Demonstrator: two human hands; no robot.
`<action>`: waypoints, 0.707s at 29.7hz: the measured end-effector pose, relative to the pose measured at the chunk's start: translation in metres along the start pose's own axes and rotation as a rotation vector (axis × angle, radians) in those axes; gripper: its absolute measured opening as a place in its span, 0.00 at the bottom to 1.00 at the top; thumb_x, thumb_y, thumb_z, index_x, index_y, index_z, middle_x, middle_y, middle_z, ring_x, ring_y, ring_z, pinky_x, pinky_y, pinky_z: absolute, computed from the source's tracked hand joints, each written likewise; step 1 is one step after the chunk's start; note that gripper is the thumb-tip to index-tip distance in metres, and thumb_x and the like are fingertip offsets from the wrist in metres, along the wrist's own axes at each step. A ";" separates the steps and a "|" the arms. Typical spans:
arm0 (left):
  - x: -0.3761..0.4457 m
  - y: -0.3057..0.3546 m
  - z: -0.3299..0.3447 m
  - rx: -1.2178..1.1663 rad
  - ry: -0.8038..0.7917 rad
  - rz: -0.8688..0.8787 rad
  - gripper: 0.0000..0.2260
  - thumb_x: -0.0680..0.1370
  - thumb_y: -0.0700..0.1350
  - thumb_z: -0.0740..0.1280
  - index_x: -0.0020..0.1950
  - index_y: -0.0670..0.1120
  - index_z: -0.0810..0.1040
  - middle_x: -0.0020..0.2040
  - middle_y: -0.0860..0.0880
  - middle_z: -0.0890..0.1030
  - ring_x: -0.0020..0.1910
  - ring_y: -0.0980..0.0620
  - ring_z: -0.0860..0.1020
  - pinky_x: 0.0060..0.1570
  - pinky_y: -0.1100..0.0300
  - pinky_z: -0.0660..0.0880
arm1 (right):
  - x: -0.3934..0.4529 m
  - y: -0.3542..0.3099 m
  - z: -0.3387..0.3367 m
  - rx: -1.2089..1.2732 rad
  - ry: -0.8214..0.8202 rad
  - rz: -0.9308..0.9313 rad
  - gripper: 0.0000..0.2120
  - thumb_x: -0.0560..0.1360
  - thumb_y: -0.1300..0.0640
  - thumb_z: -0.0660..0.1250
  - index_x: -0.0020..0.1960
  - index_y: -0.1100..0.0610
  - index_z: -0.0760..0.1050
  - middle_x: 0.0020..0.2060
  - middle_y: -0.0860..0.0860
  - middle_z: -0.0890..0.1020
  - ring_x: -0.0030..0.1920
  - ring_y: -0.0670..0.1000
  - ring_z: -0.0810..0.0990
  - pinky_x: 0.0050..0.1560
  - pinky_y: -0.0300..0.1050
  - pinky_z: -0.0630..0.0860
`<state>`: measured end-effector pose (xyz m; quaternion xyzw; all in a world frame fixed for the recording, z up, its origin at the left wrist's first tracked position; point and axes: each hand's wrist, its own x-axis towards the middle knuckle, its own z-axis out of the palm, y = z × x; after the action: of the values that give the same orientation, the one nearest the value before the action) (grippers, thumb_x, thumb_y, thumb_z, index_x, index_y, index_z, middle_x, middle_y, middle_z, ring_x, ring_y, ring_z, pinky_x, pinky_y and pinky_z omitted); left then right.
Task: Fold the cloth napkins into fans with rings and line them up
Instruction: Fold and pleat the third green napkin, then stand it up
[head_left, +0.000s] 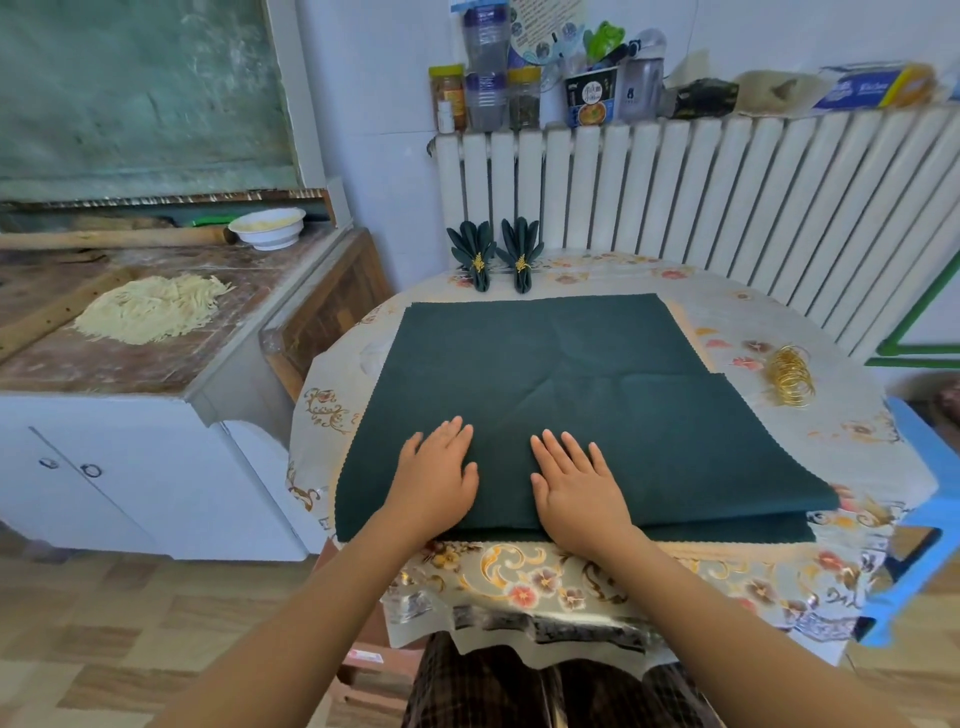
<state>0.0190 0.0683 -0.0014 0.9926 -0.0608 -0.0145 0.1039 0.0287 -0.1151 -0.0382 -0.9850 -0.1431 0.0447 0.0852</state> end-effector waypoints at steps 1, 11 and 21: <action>0.011 0.008 -0.005 -0.062 0.020 0.039 0.23 0.83 0.46 0.53 0.78 0.46 0.56 0.78 0.49 0.56 0.77 0.53 0.54 0.74 0.56 0.50 | 0.000 -0.002 0.000 0.000 0.003 -0.003 0.25 0.82 0.48 0.39 0.77 0.52 0.39 0.77 0.47 0.43 0.76 0.49 0.39 0.75 0.51 0.37; 0.130 0.058 0.013 0.017 -0.184 0.291 0.21 0.84 0.40 0.49 0.78 0.45 0.55 0.79 0.49 0.53 0.77 0.54 0.50 0.74 0.58 0.50 | 0.003 0.003 0.008 0.044 0.086 -0.018 0.42 0.66 0.43 0.22 0.78 0.54 0.43 0.77 0.49 0.45 0.76 0.51 0.41 0.75 0.53 0.37; 0.142 0.039 0.038 -0.023 -0.115 0.375 0.21 0.84 0.44 0.50 0.78 0.48 0.55 0.78 0.53 0.55 0.77 0.57 0.50 0.74 0.61 0.44 | 0.003 0.004 0.011 0.021 0.141 0.079 0.27 0.75 0.46 0.50 0.61 0.58 0.78 0.61 0.55 0.79 0.63 0.54 0.76 0.66 0.53 0.69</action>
<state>0.1537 0.0050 -0.0329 0.9602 -0.2504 -0.0521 0.1127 0.0310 -0.1161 -0.0496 -0.9896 -0.0976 -0.0198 0.1037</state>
